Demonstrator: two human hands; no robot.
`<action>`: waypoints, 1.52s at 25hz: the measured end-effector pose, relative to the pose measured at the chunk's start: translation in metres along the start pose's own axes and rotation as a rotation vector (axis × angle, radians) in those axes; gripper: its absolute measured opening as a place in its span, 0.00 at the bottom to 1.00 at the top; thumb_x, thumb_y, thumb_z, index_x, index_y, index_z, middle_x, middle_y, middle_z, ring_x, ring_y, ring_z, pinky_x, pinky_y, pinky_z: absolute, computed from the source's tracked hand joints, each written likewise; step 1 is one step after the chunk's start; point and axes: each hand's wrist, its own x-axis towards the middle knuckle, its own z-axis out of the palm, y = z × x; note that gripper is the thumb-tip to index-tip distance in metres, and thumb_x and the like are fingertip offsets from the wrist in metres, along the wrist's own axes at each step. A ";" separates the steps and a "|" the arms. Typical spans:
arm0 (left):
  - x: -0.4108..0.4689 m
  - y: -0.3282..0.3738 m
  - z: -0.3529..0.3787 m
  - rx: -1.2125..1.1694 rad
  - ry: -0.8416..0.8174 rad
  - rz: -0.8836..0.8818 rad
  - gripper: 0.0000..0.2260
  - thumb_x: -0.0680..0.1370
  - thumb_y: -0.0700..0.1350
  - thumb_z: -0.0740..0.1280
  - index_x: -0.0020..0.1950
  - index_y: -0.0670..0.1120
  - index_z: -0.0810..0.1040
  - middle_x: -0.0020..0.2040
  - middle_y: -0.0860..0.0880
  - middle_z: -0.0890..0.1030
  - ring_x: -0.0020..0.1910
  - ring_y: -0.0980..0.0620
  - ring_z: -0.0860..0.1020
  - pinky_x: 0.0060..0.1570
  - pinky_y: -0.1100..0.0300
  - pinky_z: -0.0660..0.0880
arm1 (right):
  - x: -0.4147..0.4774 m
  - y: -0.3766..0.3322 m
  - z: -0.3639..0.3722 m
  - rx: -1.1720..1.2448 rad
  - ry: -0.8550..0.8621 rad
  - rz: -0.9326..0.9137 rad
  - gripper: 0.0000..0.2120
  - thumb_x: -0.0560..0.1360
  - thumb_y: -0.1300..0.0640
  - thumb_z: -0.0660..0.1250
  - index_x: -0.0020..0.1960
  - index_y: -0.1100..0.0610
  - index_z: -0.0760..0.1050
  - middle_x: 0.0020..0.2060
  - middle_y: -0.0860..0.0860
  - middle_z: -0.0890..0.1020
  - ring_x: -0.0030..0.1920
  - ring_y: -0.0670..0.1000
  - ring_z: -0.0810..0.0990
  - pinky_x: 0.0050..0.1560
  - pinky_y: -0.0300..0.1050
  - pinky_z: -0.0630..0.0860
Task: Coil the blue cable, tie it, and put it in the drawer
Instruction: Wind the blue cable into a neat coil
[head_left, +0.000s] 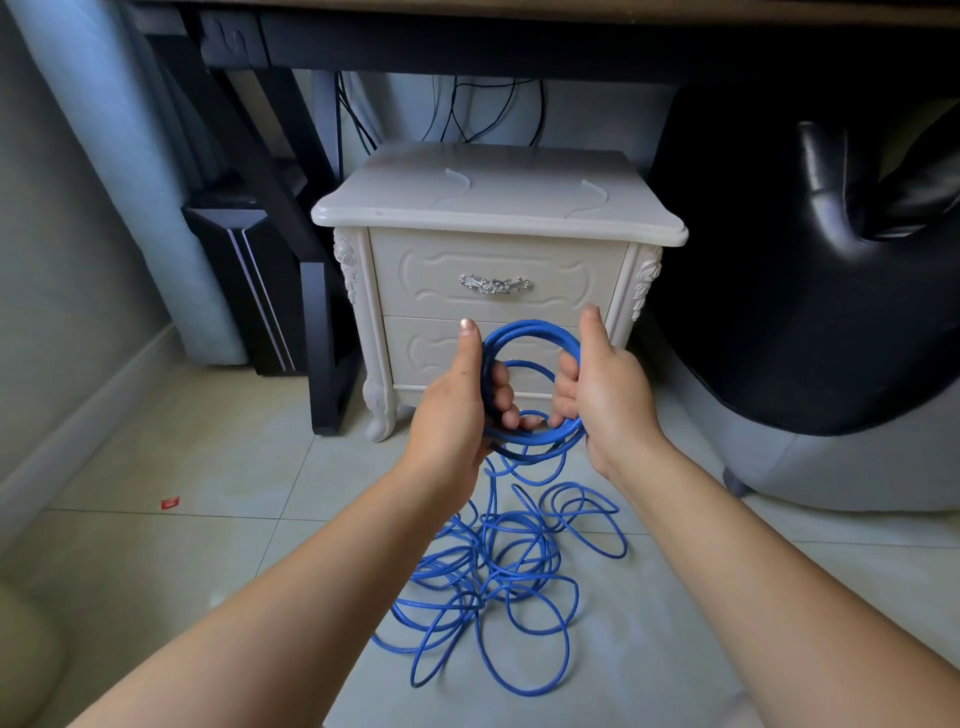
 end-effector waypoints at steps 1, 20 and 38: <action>0.000 0.003 -0.001 0.050 -0.027 0.001 0.24 0.81 0.62 0.57 0.40 0.42 0.74 0.25 0.49 0.69 0.21 0.51 0.71 0.44 0.49 0.79 | 0.002 0.000 -0.001 -0.017 -0.008 0.007 0.27 0.83 0.41 0.52 0.31 0.55 0.61 0.18 0.46 0.60 0.18 0.48 0.59 0.27 0.43 0.67; 0.018 0.016 -0.011 0.279 0.199 0.222 0.22 0.79 0.61 0.62 0.34 0.48 0.64 0.23 0.55 0.61 0.19 0.55 0.61 0.28 0.57 0.58 | -0.003 -0.006 -0.024 0.037 -0.561 0.059 0.09 0.72 0.55 0.68 0.48 0.59 0.75 0.37 0.56 0.85 0.42 0.55 0.85 0.46 0.49 0.81; 0.004 0.022 -0.018 -0.022 -0.087 -0.171 0.18 0.80 0.57 0.61 0.40 0.45 0.73 0.24 0.55 0.56 0.22 0.57 0.56 0.23 0.67 0.58 | -0.009 0.020 -0.008 0.104 -0.307 -0.008 0.12 0.85 0.54 0.54 0.51 0.59 0.73 0.25 0.46 0.66 0.25 0.47 0.68 0.38 0.45 0.77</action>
